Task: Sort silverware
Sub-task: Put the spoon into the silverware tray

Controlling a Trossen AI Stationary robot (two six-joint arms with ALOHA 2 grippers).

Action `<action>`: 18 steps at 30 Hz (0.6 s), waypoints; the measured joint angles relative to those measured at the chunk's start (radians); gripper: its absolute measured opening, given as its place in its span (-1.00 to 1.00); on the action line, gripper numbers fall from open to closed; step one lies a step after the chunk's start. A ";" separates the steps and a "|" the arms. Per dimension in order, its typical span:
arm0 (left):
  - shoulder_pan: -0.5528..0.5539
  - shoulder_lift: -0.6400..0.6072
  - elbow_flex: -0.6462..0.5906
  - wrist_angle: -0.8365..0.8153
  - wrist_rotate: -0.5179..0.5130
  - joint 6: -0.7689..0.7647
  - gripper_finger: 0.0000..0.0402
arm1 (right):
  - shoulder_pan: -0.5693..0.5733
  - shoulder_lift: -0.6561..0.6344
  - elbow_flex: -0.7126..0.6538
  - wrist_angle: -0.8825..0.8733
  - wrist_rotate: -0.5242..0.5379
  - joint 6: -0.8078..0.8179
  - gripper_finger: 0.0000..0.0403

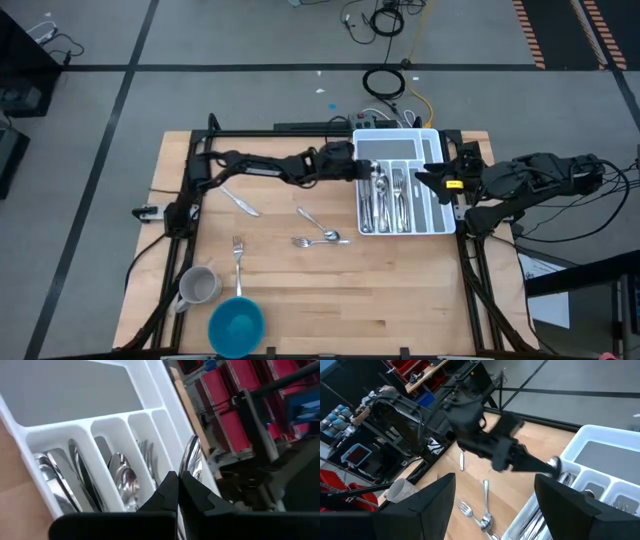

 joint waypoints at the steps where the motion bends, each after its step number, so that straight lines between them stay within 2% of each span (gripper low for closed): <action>1: -0.005 0.018 0.015 -0.004 -0.013 0.002 -0.98 | 0.000 0.000 0.000 0.003 -0.001 0.000 0.30; 9: -0.031 0.119 0.084 -0.009 -0.068 0.006 -0.98 | 0.000 0.000 0.000 0.005 -0.002 -0.004 0.30; 18: -0.045 0.155 0.094 -0.001 -0.126 0.002 -0.98 | 0.000 0.000 0.000 0.019 -0.001 -0.023 0.30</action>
